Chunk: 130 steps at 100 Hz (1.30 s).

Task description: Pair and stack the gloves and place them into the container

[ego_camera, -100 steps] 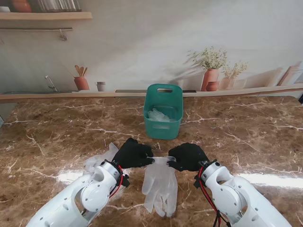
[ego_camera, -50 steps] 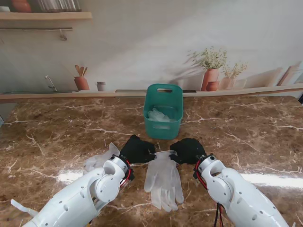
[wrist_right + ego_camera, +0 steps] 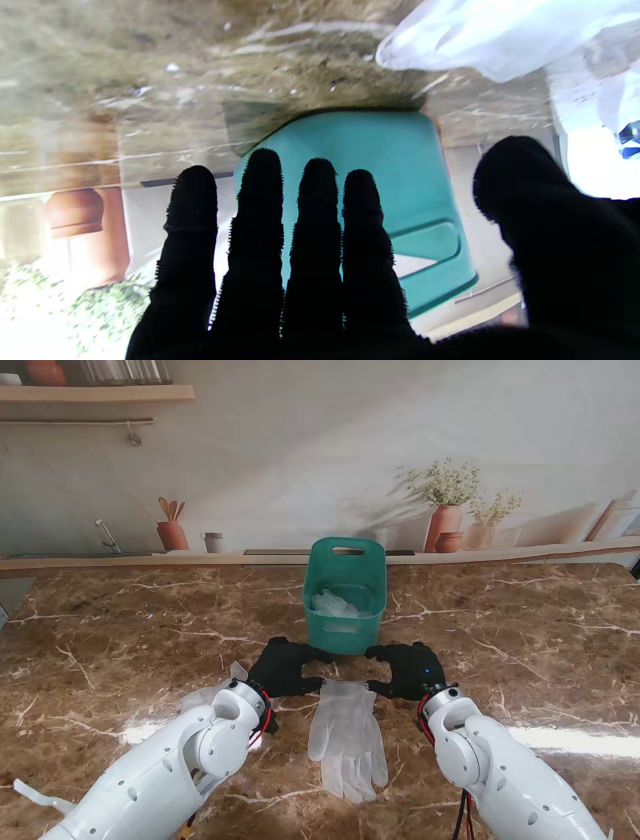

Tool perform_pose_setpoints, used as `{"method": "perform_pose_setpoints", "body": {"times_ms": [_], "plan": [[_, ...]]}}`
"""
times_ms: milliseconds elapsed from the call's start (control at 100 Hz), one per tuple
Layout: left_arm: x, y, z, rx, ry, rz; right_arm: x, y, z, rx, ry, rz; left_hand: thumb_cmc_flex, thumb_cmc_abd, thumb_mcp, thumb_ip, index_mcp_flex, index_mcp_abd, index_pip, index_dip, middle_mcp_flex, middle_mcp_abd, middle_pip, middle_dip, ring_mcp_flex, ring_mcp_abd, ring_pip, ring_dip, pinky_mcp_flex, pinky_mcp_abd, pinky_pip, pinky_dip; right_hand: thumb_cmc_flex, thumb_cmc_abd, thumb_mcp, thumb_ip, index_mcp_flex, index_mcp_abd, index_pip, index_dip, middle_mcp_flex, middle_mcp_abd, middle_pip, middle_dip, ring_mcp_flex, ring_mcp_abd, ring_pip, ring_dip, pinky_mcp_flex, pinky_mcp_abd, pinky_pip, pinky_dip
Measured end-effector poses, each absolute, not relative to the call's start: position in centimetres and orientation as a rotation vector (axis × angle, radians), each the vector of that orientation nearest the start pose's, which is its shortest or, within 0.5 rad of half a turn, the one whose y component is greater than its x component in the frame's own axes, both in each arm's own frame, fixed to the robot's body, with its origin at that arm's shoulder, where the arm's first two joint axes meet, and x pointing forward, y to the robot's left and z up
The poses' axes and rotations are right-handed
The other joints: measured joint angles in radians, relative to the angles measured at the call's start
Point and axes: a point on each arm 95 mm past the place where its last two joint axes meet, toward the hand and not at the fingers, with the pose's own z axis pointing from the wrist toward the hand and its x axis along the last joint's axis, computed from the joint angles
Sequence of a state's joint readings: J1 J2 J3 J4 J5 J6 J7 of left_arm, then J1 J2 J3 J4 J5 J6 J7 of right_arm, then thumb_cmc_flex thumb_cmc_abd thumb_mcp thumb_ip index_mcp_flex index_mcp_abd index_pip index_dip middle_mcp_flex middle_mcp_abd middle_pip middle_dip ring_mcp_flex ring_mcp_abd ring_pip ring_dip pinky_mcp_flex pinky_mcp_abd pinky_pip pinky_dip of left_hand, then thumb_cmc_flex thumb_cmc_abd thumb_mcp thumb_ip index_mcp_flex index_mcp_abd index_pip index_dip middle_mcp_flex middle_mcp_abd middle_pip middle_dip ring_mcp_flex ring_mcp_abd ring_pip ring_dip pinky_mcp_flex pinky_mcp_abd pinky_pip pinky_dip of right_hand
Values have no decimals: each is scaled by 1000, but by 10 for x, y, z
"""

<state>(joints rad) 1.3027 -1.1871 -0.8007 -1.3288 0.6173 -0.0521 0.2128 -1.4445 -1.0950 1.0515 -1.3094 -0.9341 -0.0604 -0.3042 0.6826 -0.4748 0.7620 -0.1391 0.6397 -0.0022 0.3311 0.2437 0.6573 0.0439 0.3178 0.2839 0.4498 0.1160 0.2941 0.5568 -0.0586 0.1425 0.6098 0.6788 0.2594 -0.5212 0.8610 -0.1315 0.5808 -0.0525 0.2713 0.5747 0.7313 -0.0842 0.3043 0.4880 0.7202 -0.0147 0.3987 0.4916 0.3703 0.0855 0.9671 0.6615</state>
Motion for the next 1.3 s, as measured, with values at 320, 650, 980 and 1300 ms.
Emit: {"method": "perform_pose_setpoints", "body": {"times_ms": [320, 650, 980, 1300], "plan": [[412, -64, -328, -1329, 1574, -1761, 397, -12, -359, 1166, 1331, 1549, 0, 0, 0, 0, 0, -5, 0, 0, 0, -6, 0, -12, -14, -2, -22, -15, 0, -6, -13, 0, -11, 22, -42, 29, -12, -1, 4, -13, -14, 4, -12, -49, 2, 0, -65, -25, -5, -1, -49, -24], [426, 10, -302, -1308, 1744, -1496, 391, -22, -355, 1165, 1296, 1514, -12, 4, -17, 0, -101, -4, -106, -53, -92, -6, -24, -13, -87, -3, -52, -25, -1, -7, -37, 4, -11, 22, -45, 29, -8, -3, 6, -16, -14, 4, -14, -60, 3, 0, -78, -25, -2, -1, -50, -35], [435, 40, -307, -1502, 1734, -1277, 391, -24, -354, 1163, 1276, 1513, -78, 36, -286, 13, -146, 86, -68, -9, -154, 22, -21, 104, -203, -3, -59, 49, -24, -25, -327, 62, -11, 22, -45, 29, -7, -3, 17, -26, -13, 4, -14, -60, 5, 0, -78, -25, 8, 1, -50, -35], [457, 44, -332, -1650, 1737, -1114, 391, -24, -355, 1170, 1274, 1534, -77, 92, -523, 33, -120, 96, 6, 78, -154, 42, -20, 140, -223, -3, -59, 62, -21, -43, -409, 15, -11, 22, -45, 29, 4, -10, 19, -29, 6, 5, -14, -60, 5, 0, -78, -25, 10, 3, -50, -35]]}}
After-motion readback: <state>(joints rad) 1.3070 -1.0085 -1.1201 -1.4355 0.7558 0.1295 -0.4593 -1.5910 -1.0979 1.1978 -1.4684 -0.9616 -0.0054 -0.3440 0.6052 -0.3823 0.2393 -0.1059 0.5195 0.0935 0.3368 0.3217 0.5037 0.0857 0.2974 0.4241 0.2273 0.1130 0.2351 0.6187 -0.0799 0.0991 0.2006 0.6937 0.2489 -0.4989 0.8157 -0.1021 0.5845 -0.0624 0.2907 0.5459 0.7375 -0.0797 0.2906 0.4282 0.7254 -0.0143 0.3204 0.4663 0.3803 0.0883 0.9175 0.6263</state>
